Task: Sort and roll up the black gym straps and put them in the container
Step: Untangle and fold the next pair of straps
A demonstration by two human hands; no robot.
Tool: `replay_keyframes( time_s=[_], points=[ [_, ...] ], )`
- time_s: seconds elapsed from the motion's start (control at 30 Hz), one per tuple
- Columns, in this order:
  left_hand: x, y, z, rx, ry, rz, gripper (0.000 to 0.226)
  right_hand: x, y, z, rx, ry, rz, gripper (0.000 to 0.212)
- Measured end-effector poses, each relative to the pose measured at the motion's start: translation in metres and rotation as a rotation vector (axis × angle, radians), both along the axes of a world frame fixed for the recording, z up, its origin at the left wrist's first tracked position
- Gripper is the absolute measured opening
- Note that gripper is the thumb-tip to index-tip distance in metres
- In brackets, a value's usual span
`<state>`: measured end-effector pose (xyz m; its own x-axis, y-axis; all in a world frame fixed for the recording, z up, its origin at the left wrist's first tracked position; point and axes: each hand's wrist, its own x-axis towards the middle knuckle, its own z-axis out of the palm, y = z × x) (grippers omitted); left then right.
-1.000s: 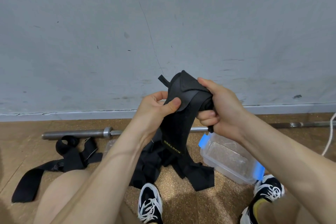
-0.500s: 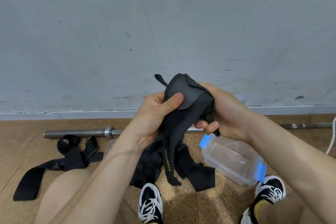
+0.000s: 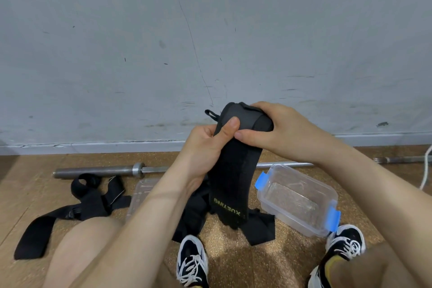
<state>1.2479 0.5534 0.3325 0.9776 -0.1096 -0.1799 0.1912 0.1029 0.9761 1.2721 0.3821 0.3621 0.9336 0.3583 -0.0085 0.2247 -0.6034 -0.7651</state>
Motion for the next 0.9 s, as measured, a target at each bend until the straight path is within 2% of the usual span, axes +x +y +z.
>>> replay_keyframes(
  time_s=[0.1, 0.2, 0.3, 0.4, 0.5, 0.6, 0.77, 0.83, 0.9],
  points=[
    [0.001, 0.006, 0.002, 0.036, -0.012, -0.039, 0.042, 0.000, 0.002, 0.000, 0.170, 0.050, 0.002, 0.032],
    [0.001, 0.013, 0.005, 0.038, -0.053, -0.117, 0.030, -0.003, 0.002, 0.007, 0.401, 0.160, -0.007, 0.011],
    [0.001, 0.019, 0.007, 0.067, -0.092, -0.163, 0.023, -0.005, 0.002, 0.010, 0.461, 0.248, -0.085, 0.036],
    [0.001, 0.022, 0.009, 0.109, -0.155, -0.128, 0.012, -0.003, 0.003, 0.009, 0.541, 0.340, -0.111, 0.050],
    [0.000, 0.021, 0.010, 0.167, -0.222, -0.045, 0.014, -0.006, 0.006, 0.009, 0.663, 0.448, -0.116, 0.050],
    [0.000, 0.020, 0.010, 0.205, -0.265, 0.050, 0.016, -0.009, 0.010, 0.006, 0.770, 0.588, -0.068, 0.041],
    [0.002, 0.020, 0.004, 0.257, -0.225, 0.134, 0.004, -0.010, 0.013, 0.001, 0.834, 0.768, 0.037, 0.045],
    [0.004, 0.023, 0.000, 0.257, -0.236, 0.155, 0.030, -0.009, 0.011, 0.004, 0.836, 0.828, 0.074, 0.047],
    [0.005, 0.023, -0.002, 0.171, -0.291, 0.100, 0.056, -0.009, 0.009, 0.005, 0.831, 0.907, 0.127, 0.049]
  ],
)
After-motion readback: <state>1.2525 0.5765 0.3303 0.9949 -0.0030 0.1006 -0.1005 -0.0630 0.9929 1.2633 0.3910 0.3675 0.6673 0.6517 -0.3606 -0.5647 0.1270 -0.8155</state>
